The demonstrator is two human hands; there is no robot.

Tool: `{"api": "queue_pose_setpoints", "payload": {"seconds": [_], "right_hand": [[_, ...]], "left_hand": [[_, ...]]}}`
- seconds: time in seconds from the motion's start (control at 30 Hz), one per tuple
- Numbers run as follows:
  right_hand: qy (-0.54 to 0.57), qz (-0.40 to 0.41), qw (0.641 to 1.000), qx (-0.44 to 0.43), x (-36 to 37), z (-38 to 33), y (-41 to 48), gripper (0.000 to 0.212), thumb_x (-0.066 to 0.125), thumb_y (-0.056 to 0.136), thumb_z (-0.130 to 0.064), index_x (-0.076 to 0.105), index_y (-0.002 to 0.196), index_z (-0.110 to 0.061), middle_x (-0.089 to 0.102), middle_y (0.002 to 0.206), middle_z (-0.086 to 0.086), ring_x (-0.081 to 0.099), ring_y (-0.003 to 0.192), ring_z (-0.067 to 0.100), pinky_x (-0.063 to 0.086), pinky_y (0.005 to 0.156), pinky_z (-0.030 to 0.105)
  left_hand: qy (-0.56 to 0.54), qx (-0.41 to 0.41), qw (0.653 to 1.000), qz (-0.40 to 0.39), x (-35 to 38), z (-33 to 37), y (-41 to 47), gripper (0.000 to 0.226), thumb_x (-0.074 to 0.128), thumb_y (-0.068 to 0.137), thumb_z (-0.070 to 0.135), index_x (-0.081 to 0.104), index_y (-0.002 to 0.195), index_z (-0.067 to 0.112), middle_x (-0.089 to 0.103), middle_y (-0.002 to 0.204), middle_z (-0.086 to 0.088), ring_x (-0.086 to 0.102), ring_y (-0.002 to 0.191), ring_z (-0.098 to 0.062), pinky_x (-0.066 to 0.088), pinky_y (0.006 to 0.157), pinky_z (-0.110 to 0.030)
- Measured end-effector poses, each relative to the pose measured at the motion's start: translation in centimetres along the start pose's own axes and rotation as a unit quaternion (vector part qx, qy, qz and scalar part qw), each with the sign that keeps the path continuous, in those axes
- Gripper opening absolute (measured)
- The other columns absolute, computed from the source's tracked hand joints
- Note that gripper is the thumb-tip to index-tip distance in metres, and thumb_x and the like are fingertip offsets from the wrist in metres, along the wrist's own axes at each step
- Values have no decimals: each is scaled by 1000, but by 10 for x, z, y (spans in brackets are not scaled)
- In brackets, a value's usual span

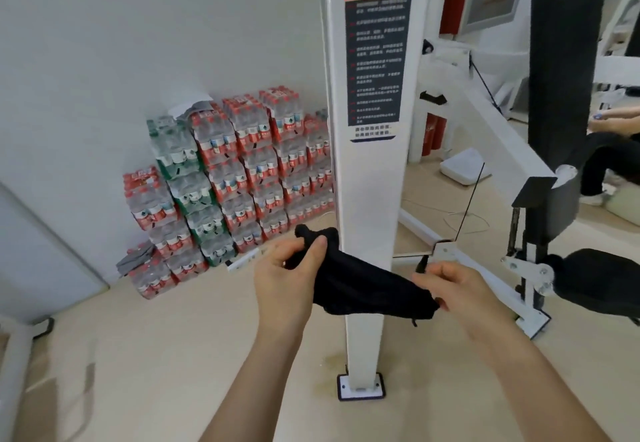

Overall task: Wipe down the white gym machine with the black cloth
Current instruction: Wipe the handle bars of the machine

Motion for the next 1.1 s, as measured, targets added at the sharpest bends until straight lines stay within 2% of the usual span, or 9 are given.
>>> {"api": "queue_pose_setpoints", "payload": {"seconds": [0.13,0.23,0.33,0.43,0.57,0.7,0.8,0.9,1.1], "right_hand": [[23,-60,997,-38,10,-19,-25,29,71,85,-29,56,66,-12,51,70,6,47,73,21,37,78,39],[-24,-104,992,-67,16,-33,-37,22,66,93,-27,58,74,-19,55,69,1,48,70,17,35,72,32],[-81,-204,971,-90,29,-47,-48,4,68,91,-25,68,94,-28,58,76,10,52,71,17,40,67,26],[-150,-303,936,-98,31,-52,-48,13,73,88,-22,75,100,-26,68,88,14,62,76,16,49,72,26],[-264,-258,920,-135,-2,-60,-27,7,76,83,-22,70,87,-25,55,78,-1,56,70,13,52,73,33],[-312,-204,909,-186,-60,-59,-2,6,68,80,-17,65,85,-17,65,88,5,64,87,25,53,83,47],[-251,-252,918,-178,-114,-53,16,7,70,86,-15,68,89,-9,68,85,7,67,80,18,54,75,35],[-223,-291,918,-148,-169,-45,36,13,72,89,-21,67,82,-11,64,72,-4,61,70,4,47,67,19],[-121,-231,963,-71,-269,-51,99,6,68,92,-23,72,96,-21,68,74,-5,60,65,13,46,57,26]], "left_hand": [[142,90,984,49,-35,17,-6,18,81,77,33,65,69,35,52,102,17,51,111,-15,48,96,-39],[235,146,961,17,-40,35,-9,31,79,78,32,57,58,24,53,111,20,48,120,-9,42,96,-31],[185,124,972,-70,-32,54,-12,35,74,85,24,54,61,9,66,76,3,66,79,-16,52,66,-33],[131,97,980,-113,-14,77,-18,35,72,87,28,63,75,-3,66,73,-18,66,64,-26,54,58,-36],[155,101,976,-113,14,88,-28,36,66,91,35,70,74,4,67,71,-16,65,63,-28,52,61,-37],[147,105,981,-74,41,89,-34,26,65,92,30,76,78,11,74,79,-7,71,74,-18,55,60,-24],[143,103,982,-63,70,76,-40,20,66,91,21,76,75,12,75,79,-7,72,75,-19,54,69,-26],[176,88,978,-76,113,66,-48,20,66,90,19,76,72,20,74,74,-5,71,70,-18,57,69,-29],[225,13,959,-175,203,45,-65,30,61,93,18,72,66,23,66,65,-5,62,60,-22,53,64,-31]]}}
Point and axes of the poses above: each hand's wrist, its own y-axis towards the middle knuckle, its own x-axis out of the palm, z = x × y, the point moved 6 cm from there along y, towards the middle knuckle
